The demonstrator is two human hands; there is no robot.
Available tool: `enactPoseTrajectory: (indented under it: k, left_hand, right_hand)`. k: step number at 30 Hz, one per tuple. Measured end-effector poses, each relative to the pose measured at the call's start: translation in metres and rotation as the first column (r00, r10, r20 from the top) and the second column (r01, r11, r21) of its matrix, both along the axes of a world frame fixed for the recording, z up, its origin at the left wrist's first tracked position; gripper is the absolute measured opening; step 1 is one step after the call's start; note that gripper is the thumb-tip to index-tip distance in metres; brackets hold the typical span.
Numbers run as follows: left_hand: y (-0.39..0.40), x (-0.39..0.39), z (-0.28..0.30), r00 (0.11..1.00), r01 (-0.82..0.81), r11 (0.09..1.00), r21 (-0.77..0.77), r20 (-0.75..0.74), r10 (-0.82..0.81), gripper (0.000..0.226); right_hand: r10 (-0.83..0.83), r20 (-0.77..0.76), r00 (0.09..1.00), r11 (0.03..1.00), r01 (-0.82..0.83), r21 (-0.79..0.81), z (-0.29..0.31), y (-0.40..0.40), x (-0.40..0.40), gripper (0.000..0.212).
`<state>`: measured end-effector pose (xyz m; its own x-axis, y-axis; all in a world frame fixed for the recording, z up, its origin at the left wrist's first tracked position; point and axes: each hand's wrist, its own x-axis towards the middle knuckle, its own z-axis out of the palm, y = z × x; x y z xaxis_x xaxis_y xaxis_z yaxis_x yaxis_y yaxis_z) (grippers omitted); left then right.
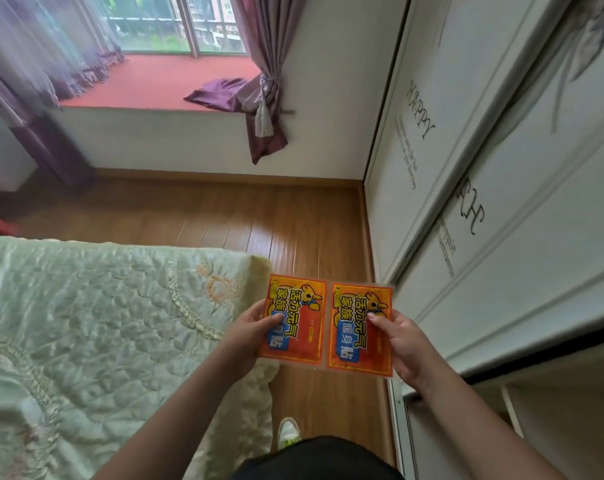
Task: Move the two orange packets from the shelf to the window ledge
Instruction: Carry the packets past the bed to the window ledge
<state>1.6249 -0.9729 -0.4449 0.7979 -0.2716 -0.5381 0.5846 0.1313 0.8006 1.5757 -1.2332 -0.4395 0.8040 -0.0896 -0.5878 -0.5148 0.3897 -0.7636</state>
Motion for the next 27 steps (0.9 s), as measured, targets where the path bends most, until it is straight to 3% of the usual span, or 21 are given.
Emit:
enactPoseTrajectory:
  k: [16, 27]
  left_hand:
    - [-0.023, 0.204, -0.001, 1.0, -0.009, 0.998, 0.063, -0.008, 0.009, 0.024]
    - [-0.063, 0.366, 0.019, 0.992, -0.128, 0.988, 0.084, -0.005, 0.129, 0.024]
  right_hand:
    - [0.025, -0.037, 0.999, 1.0, -0.025, -0.011, -0.012, -0.021, 0.214, 0.025]
    - [0.148, -0.056, 0.987, 0.989, -0.149, -0.012, -0.006, -0.068, 0.394, 0.025]
